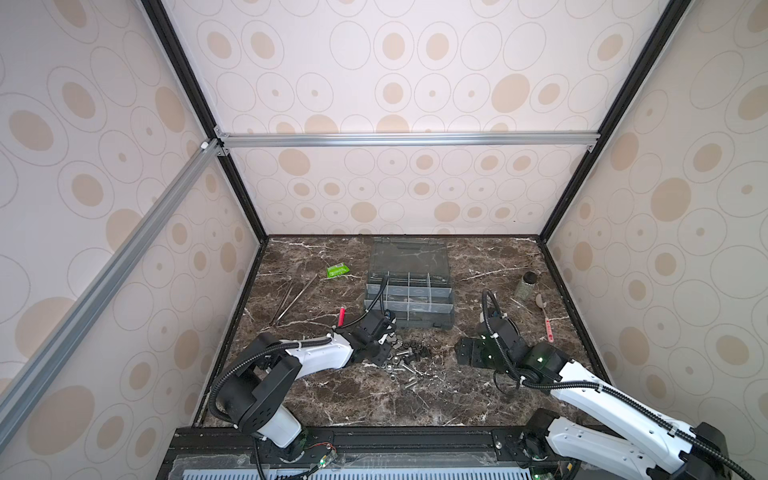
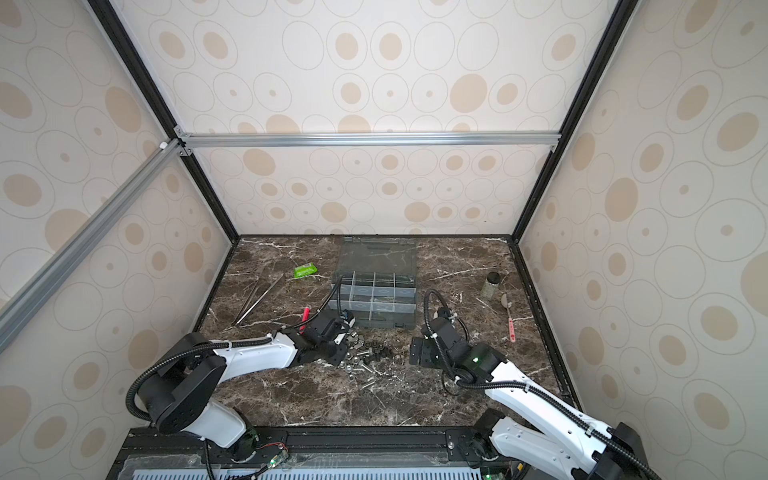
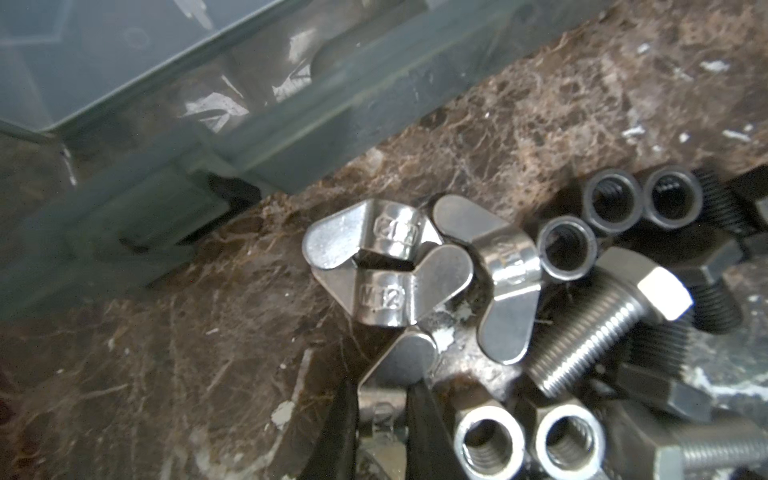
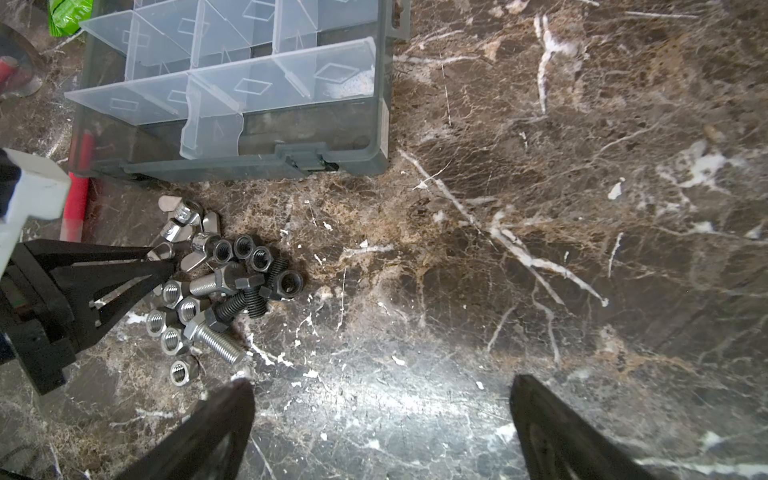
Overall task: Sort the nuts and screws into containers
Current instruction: 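Grasp a silver wing nut from the pile with the left gripper and lift, then lower the wing nut into the nearest box compartment and open left gripper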
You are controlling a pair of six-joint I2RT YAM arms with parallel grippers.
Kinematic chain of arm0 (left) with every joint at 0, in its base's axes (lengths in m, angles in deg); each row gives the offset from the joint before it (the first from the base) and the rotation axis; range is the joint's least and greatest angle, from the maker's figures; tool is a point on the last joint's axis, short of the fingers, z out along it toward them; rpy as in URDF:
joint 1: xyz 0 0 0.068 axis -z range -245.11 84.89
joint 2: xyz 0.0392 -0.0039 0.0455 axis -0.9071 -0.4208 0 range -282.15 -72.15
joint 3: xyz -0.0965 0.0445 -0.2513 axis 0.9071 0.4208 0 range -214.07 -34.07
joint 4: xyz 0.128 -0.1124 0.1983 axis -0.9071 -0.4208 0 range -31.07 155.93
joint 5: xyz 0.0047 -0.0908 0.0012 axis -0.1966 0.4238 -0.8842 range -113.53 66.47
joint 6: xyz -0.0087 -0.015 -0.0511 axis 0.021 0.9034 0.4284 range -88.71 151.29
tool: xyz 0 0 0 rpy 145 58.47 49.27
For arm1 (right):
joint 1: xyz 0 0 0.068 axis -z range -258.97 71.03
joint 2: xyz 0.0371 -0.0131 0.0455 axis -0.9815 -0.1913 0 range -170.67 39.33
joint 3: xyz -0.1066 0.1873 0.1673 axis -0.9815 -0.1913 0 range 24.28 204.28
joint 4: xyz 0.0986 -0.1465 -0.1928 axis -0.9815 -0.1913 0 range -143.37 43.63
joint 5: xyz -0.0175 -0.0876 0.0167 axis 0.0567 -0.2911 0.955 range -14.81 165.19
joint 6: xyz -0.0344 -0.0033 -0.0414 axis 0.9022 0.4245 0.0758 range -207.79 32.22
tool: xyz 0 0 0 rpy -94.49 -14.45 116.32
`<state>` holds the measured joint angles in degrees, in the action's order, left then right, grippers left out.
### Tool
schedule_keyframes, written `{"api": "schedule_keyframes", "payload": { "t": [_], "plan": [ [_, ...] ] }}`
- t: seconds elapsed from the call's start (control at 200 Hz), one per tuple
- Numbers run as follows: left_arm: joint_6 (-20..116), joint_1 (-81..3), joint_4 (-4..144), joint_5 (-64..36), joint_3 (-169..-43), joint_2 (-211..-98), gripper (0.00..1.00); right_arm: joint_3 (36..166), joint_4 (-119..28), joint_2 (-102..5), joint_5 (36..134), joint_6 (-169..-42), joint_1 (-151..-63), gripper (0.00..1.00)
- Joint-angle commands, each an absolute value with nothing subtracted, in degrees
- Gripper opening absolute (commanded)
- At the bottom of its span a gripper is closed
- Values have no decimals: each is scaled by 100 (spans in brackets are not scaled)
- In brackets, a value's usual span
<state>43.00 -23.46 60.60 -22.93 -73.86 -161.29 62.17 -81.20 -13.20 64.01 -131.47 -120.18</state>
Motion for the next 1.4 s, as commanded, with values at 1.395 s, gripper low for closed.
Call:
{"api": "schedule_keyframes", "payload": {
  "t": [1.395],
  "plan": [
    [4891,-3110,6368,-2432,-9267,-16896,22,6117,-8205,-1520,6480,-12971,-12106,100]
  ]
}}
